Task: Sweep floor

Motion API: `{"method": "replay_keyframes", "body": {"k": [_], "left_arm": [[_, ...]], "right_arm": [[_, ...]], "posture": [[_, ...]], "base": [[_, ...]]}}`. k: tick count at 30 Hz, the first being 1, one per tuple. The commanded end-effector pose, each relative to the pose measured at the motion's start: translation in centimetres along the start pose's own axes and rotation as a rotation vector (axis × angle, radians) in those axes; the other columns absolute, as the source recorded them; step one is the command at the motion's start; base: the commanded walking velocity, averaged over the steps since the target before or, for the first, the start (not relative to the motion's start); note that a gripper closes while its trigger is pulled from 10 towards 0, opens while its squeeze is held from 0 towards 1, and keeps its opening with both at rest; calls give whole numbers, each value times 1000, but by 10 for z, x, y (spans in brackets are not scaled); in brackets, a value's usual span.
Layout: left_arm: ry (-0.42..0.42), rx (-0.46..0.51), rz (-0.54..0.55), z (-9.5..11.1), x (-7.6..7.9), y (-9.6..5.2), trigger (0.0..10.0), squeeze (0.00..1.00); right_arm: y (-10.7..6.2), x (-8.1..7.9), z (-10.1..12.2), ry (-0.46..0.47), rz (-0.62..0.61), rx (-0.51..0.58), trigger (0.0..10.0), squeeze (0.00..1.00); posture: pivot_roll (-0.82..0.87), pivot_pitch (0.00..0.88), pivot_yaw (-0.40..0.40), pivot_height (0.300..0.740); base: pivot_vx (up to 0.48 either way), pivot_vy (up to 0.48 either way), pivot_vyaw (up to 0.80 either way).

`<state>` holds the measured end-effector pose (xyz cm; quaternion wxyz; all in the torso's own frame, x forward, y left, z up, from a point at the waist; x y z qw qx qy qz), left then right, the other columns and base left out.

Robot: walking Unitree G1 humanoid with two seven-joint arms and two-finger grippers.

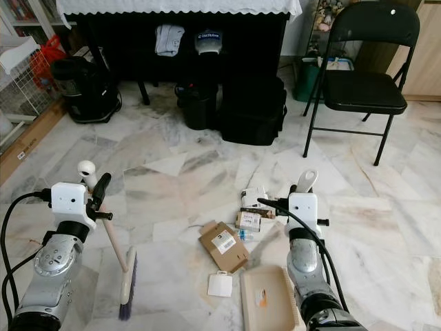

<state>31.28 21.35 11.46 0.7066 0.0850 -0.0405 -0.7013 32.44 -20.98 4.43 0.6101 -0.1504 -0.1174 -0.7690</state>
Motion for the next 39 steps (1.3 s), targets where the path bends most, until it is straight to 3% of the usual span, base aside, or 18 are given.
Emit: {"method": "replay_keyframes", "body": {"k": [1, 14, 17, 23, 30, 39], "left_arm": [[30, 21, -10, 9, -5, 0, 10000, 0], [21, -16, -35, 2, -1, -1, 10000, 0], [19, -21, -41, 2, 0, 2, 10000, 0], [17, -23, -52, 3, 1, 6, 10000, 0], [13, -27, -60, 2, 3, 8, 10000, 0], [9, -27, -77, 3, 5, 14, 10000, 0]], "right_arm": [[-11, -5, -19, -30, 34, -89, 10000, 0], [-24, -5, -46, -3, 26, -250, 10000, 0], [-27, -4, -55, 91, -6, -340, 10000, 0], [-31, -5, -67, 153, -8, -454, 10000, 0], [-34, -6, -70, 179, -8, -470, 10000, 0], [-35, -3, -78, 271, -14, -579, 10000, 0]], "posture": [[170, 122, 58, 740], [176, 100, 54, 740], [174, 81, 54, 740], [165, 57, 51, 740], [164, 42, 45, 740], [162, 4, 29, 740]], "base": [[0, 0, 0], [0, 0, 0], [0, 0, 0], [0, 0, 0], [0, 0, 0], [0, 0, 0]]}}
Point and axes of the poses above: a point about 5 cm out from each wrist's last joint towards the gripper, its own y axis pointing out of the wrist towards the gripper, its own z axis along the axis of the wrist's last joint, x = y × z, the point moved 2 cm from there along y, pointing out of the wrist towards the gripper, and after that the axes turned 7 degrees about -y, right-handed, at the moved point
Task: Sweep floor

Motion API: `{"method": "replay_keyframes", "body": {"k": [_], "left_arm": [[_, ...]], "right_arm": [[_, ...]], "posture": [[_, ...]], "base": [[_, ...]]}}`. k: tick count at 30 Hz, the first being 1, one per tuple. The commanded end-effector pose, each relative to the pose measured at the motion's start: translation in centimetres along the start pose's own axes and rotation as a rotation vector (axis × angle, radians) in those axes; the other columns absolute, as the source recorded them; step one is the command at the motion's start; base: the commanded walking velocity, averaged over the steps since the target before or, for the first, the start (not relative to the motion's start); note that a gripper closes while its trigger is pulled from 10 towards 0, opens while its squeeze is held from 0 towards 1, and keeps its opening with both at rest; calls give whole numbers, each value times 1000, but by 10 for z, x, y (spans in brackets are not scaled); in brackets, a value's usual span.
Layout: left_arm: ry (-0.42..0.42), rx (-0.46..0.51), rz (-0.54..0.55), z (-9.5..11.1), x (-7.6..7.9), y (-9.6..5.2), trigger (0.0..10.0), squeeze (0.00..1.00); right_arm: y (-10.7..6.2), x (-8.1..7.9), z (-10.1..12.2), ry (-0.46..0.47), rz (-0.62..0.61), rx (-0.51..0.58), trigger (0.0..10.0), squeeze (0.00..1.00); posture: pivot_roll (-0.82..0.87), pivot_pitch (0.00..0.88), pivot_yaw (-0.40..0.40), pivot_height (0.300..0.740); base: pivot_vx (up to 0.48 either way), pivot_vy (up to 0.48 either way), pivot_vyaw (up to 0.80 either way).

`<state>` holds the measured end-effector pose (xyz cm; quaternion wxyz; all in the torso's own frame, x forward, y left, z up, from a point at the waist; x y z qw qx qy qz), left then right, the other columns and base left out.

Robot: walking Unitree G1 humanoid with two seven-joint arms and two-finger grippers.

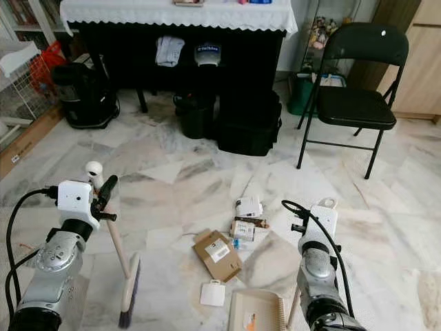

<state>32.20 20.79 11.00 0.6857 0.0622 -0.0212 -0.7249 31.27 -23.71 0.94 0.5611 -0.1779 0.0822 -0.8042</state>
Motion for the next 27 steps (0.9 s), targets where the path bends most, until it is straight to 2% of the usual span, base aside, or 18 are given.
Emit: {"method": "replay_keyframes", "body": {"k": [1, 8, 9, 13, 17, 20, 24, 26, 27], "left_arm": [[20, 30, -14, 9, -1, 6, 10000, 0], [16, 27, -23, 9, 0, 8, 10000, 0], [13, 24, -34, 9, 2, 10, 10000, 0], [14, 19, -50, 8, 4, 11, 10000, 0], [17, 17, -59, 7, 6, 12, 10000, 0], [17, 18, -62, 8, 7, 13, 10000, 0], [15, 21, -63, 8, 6, 14, 10000, 0], [14, 21, -63, 8, 6, 14, 10000, 0], [12, 23, -62, 8, 6, 14, 10000, 0]], "right_arm": [[-15, -7, -47, 64, 25, -223, 10000, 0], [-15, -9, -50, 96, 42, -277, 10000, 0], [-16, -13, -53, 125, 63, -318, 10000, 0], [-19, -22, -58, 151, 118, -372, 10000, 0], [-21, -27, -60, 151, 144, -389, 10000, 0], [-19, -24, -55, 143, 121, -357, 10000, 0], [-8, -14, -27, 82, 61, -171, 10000, 0], [-7, -13, -25, 77, 57, -159, 10000, 0], [-4, -9, -15, 58, 30, -96, 10000, 0]], "posture": [[162, 4, 29, 740], [159, 0, 26, 740], [159, 0, 26, 740], [156, 0, 26, 740], [159, 0, 25, 740], [157, 0, 26, 740], [152, 0, 26, 740], [152, 0, 26, 740], [150, 0, 23, 740]], "base": [[0, 0, 0], [0, 0, 0], [0, 0, 0], [0, 0, 0], [0, 0, 0], [0, 0, 0], [0, 0, 0], [0, 0, 0], [0, 0, 0]]}}
Point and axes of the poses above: a point about 5 cm out from each wrist's last joint towards the gripper, its own y axis pointing out of the wrist towards the gripper, its own z axis along the axis of the wrist's last joint, x = y × z, the point moved 2 cm from there along y, pointing out of the wrist towards the gripper, and after that the axes turned 7 degrees about -y, right-handed, at the moved point
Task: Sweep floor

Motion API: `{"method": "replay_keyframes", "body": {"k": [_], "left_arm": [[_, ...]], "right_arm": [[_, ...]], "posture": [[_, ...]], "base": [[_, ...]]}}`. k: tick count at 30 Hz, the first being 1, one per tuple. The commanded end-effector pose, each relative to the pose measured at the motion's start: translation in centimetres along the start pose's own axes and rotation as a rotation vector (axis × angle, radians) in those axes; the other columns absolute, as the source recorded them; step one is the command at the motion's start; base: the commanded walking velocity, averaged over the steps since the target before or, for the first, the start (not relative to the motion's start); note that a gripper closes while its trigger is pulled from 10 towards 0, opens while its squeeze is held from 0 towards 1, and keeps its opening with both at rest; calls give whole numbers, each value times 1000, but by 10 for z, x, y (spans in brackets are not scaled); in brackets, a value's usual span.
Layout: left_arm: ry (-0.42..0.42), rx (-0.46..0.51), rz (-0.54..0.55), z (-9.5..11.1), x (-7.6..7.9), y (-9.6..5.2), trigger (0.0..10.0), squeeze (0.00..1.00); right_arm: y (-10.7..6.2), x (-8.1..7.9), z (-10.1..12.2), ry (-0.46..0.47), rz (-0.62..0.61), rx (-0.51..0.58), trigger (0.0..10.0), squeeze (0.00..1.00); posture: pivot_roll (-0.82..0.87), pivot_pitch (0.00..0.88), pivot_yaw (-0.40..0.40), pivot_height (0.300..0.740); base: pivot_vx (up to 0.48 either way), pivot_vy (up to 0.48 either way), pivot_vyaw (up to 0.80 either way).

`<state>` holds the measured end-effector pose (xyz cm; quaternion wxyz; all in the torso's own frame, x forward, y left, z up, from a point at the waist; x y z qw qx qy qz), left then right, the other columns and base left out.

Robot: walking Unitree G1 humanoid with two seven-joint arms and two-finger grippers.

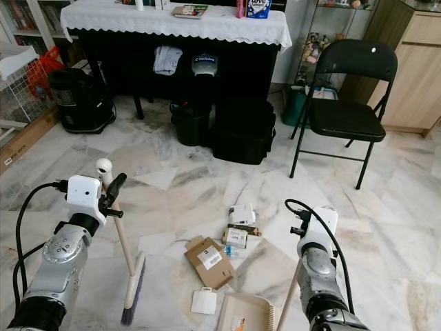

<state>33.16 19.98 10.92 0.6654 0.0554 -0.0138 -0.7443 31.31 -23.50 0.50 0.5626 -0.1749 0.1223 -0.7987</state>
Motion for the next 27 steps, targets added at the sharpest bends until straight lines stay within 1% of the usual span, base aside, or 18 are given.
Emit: {"method": "replay_keyframes", "body": {"k": [1, 2, 6, 7, 9, 10, 11, 12, 17, 20, 26, 27], "left_arm": [[16, 42, -5, 9, -1, 5, 10000, 0], [16, 42, -5, 9, -1, 5, 10000, 0], [9, 53, 1, 11, -2, 6, 10000, 0], [8, 54, 1, 11, -2, 6, 10000, 0], [7, 56, 2, 11, -2, 7, 10000, 0], [7, 56, 2, 11, -2, 7, 10000, 0], [3, 58, 3, 11, -1, 7, 10000, 0], [3, 60, 4, 11, -1, 7, 10000, 0], [1, 62, 8, 12, -3, 7, 10000, 0], [0, 60, 9, 11, -2, 7, 10000, 0], [-2, 55, 6, 9, -1, 6, 10000, 0], [-5, 54, 6, 8, -1, 6, 10000, 0]], "right_arm": [[-3, -3, -1, -11, -15, 29, 10000, 0], [-3, -3, -1, -11, -15, 29, 10000, 0], [-1, -4, 25, -37, -23, 175, 10000, 0], [-2, -5, 29, -43, -22, 197, 10000, 0], [-2, -7, 37, -44, -15, 238, 10000, 0], [-2, -7, 37, -44, -15, 238, 10000, 0], [-3, -12, 48, -26, 5, 302, 10000, 0], [-3, -12, 51, -27, 8, 314, 10000, 0], [-2, -15, 51, -39, 24, 311, 10000, 0], [-2, -14, 39, -46, 35, 255, 10000, 0], [-4, -15, 24, -43, 52, 195, 10000, 0], [-4, -16, 19, -55, 58, 173, 10000, 0]], "posture": [[150, 0, 23, 740], [150, 0, 23, 740], [148, 0, 18, 740], [147, 0, 17, 740], [147, 0, 17, 740], [147, 0, 17, 740], [147, 0, 11, 740], [147, 0, 10, 740], [146, 0, 7, 740], [146, 0, 6, 740], [143, 0, 6, 740], [143, 0, 6, 740]], "base": [[0, 0, 0], [0, 0, 0], [0, 0, 0], [0, 0, 0], [0, 0, 0], [0, 0, 0], [0, 0, 0], [0, 0, 0], [0, 0, 0], [0, 0, 0], [0, 0, 0], [0, 0, 0]]}}
Point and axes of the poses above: a point about 5 cm out from each wrist's last joint towards the gripper, its own y axis pointing out of the wrist towards the gripper, its own z axis along the axis of the wrist's last joint, x = y × z, the point moved 2 cm from there along y, pointing out of the wrist towards the gripper, and after that the axes turned 7 degrees about -y, right-handed, at the moved point
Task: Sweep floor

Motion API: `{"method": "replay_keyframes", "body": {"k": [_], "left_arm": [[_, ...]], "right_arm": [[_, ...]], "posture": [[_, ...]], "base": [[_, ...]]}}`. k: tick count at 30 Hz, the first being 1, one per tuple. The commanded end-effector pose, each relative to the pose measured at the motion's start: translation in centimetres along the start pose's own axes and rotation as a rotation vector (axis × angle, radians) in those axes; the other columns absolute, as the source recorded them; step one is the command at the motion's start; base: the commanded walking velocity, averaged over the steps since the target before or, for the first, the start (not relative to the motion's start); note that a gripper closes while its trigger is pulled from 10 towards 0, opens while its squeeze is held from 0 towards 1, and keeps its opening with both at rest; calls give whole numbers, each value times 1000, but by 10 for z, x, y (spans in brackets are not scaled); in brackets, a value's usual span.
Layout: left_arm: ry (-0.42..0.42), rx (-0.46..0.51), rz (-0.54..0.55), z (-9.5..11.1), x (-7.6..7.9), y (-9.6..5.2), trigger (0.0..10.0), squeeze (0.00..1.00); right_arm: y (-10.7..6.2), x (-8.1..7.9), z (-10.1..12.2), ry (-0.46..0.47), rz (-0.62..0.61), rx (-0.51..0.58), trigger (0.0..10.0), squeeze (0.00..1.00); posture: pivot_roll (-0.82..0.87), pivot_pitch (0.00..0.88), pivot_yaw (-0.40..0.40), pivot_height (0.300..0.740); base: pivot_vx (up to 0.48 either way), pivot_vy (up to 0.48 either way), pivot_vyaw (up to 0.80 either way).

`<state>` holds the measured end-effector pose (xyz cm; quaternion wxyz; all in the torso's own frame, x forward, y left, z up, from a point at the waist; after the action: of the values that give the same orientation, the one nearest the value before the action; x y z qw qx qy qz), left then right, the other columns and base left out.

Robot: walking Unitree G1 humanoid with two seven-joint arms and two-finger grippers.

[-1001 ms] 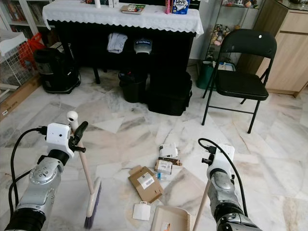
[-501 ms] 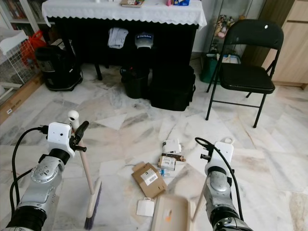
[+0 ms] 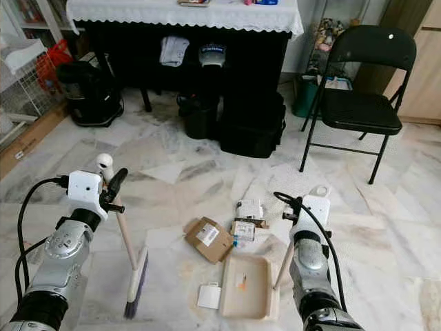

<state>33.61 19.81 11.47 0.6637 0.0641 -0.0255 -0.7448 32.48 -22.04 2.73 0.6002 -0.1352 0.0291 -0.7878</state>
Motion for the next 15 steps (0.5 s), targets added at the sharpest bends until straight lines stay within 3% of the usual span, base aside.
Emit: {"method": "replay_keyframes", "body": {"k": [1, 15], "left_arm": [[-2, 25, 8, 3, -2, 1, 10000, 0], [-40, 17, 46, -2, -2, -2, 10000, 0]], "right_arm": [[-2, -2, -6, 1, 10, -31, 10000, 0], [-3, 6, -12, -45, -16, -54, 10000, 0]], "posture": [[143, 0, 6, 740], [149, 0, -5, 740]], "base": [[0, 0, 0], [0, 0, 0]]}}
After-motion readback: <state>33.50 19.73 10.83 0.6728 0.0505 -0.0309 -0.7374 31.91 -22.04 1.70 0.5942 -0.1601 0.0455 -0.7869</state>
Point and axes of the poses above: a point about 5 cm out from each wrist's last joint towards the gripper, its own y axis pointing out of the wrist towards the gripper, its own z axis along the axis of the wrist's last joint, x = y × z, the point moved 2 cm from there along y, pointing out of the wrist towards the gripper, and after that the axes turned 7 degrees about -y, right-handed, at the moved point
